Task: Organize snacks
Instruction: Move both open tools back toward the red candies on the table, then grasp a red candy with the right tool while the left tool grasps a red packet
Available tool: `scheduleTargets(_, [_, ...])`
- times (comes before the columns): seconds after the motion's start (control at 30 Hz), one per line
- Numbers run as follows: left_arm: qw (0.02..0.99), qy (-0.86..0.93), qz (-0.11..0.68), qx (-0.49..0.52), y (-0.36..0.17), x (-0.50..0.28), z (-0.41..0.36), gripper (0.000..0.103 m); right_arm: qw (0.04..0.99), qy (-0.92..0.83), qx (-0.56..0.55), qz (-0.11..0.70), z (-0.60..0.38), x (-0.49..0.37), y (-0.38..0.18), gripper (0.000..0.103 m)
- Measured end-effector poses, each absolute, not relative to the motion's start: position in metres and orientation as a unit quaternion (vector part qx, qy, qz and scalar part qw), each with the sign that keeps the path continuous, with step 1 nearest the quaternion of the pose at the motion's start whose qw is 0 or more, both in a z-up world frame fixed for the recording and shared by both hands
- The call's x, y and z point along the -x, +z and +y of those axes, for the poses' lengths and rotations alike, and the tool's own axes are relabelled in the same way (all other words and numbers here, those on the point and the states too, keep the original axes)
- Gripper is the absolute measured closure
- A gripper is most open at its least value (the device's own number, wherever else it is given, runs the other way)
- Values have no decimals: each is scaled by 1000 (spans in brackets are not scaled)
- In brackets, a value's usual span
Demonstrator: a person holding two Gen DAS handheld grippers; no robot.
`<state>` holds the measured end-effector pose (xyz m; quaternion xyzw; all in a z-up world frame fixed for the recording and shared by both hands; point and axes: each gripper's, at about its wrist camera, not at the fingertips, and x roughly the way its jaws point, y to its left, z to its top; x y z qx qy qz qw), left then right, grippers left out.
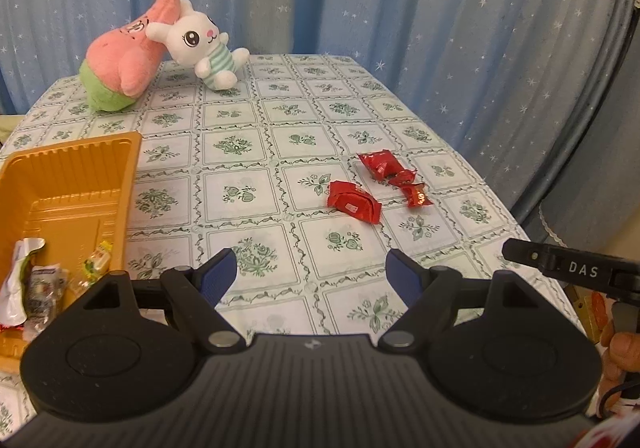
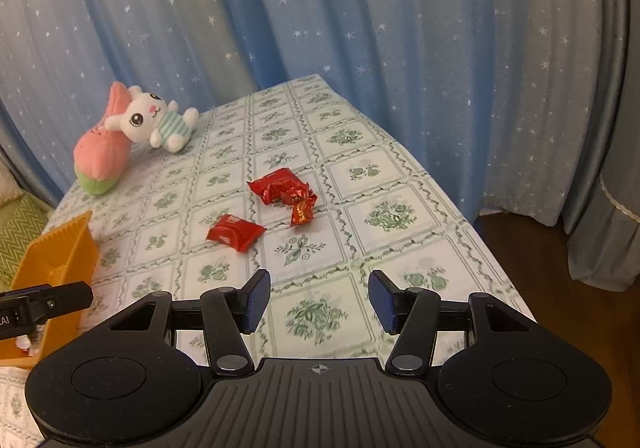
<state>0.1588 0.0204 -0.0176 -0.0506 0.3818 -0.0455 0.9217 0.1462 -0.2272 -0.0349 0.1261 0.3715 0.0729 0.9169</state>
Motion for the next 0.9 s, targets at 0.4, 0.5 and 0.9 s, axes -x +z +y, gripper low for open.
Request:
scheduleTargets(0.4, [916,-40,397,52,-58,-214,24,23,913,98,-124,375,-218,-227,-75,49])
scheduleTargets(0.5, [915,-39,398,54,-66,-224,25,23,914,101,-118,376,-214,-246,-83,49])
scheduleTargets(0.9, [914,-32,398,72,-87,-241,33,23,913,118,-80,381,-197,-295,-113,65])
